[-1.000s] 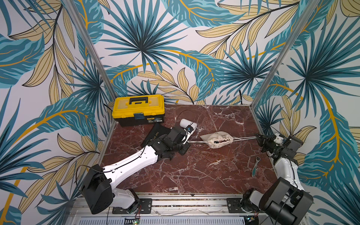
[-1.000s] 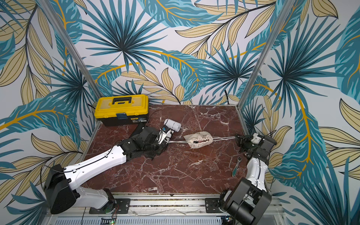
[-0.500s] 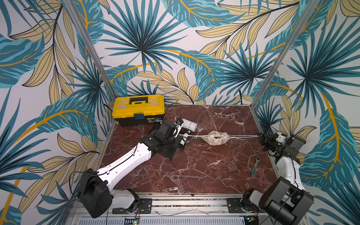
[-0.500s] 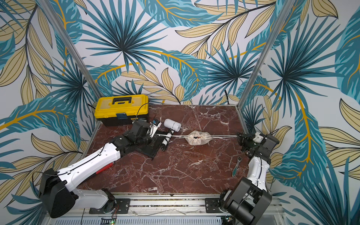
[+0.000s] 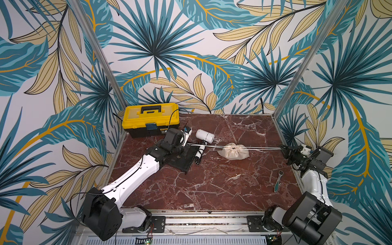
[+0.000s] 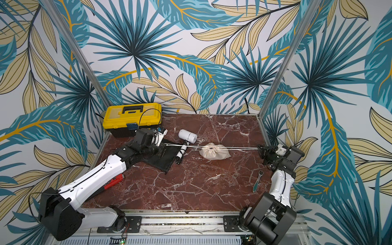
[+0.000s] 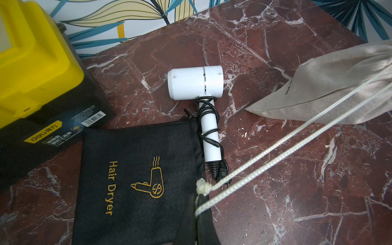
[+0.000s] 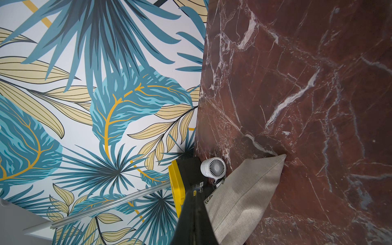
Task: Pack away hair dryers
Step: Pull the drawstrings on both sides of the drawstring bag.
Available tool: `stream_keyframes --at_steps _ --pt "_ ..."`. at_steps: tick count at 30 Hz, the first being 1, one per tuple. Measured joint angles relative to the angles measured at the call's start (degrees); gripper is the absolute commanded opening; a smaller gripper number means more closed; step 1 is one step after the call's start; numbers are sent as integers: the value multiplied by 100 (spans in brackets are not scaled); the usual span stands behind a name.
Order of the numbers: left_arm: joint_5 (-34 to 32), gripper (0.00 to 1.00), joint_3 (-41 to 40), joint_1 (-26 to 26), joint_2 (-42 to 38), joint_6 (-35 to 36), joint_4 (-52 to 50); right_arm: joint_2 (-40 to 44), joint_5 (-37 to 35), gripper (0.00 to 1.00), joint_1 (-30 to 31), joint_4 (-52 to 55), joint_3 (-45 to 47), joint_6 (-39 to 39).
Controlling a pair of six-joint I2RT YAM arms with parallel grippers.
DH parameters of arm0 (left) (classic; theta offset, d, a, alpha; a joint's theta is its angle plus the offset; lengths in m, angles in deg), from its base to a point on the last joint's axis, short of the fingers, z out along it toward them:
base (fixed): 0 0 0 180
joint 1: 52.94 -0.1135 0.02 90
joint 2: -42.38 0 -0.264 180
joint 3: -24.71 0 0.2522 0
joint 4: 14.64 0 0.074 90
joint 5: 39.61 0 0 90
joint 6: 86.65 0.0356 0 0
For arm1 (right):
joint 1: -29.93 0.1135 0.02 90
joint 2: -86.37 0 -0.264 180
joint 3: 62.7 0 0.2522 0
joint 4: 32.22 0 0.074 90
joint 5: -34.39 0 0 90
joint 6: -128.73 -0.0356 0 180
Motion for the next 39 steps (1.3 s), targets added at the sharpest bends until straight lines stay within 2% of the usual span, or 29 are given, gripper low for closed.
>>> stream_keyframes --at_steps 10,13,15,20,26,32,39 --pt "505 0 4 -24 4 -164 57 -107 -42 0 76 -286 -345 -369" --pt "483 0 7 149 22 -251 120 -199 -278 0 435 -461 -590 -415" --pt "391 0 79 446 149 -308 149 -356 -516 0 841 -577 -828 -424" --pt "415 0 354 1412 824 -481 378 -1034 -852 0 1781 -881 -1506 -474" --pt "675 0 476 2277 1497 -723 693 -1762 -1130 0 2017 -599 -2656 -295" --pt "833 0 1250 2649 2393 -920 929 -2420 -1152 0 2186 -393 -3816 -83" --pt "874 0 2618 2697 3740 -920 1137 -3298 -1204 0 2238 17 -4472 225"
